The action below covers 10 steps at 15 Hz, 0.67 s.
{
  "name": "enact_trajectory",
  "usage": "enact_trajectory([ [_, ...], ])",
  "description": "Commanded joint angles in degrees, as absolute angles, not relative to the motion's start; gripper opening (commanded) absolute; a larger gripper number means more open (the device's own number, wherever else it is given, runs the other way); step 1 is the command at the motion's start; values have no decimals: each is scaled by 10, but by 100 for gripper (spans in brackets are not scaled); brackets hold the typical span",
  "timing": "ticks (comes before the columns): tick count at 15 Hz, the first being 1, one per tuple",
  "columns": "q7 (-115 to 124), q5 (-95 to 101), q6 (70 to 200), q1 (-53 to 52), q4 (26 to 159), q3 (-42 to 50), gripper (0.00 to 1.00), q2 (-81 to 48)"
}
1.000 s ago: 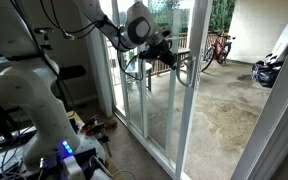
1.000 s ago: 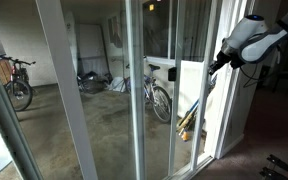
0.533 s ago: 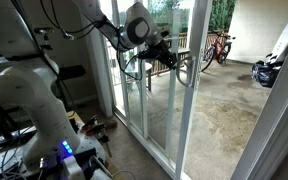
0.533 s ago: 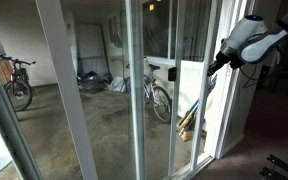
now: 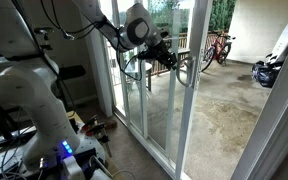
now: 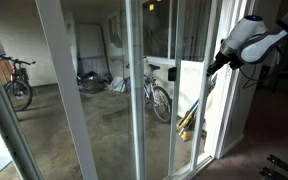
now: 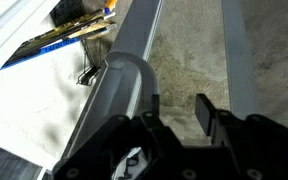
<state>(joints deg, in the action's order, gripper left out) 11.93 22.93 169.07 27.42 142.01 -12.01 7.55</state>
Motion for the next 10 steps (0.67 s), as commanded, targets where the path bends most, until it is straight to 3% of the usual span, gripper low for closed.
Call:
enact_trajectory([
  [1, 131, 243, 1701, 283, 1417, -122, 71, 65],
  [2, 130, 240, 1700, 281, 1417, -124, 79, 65],
  [3, 125, 240, 1707, 279, 1416, -124, 34, 63],
  [5, 125, 239, 1707, 277, 1415, -125, 38, 65],
  [10, 124, 239, 1707, 277, 1415, -123, 6, 65],
])
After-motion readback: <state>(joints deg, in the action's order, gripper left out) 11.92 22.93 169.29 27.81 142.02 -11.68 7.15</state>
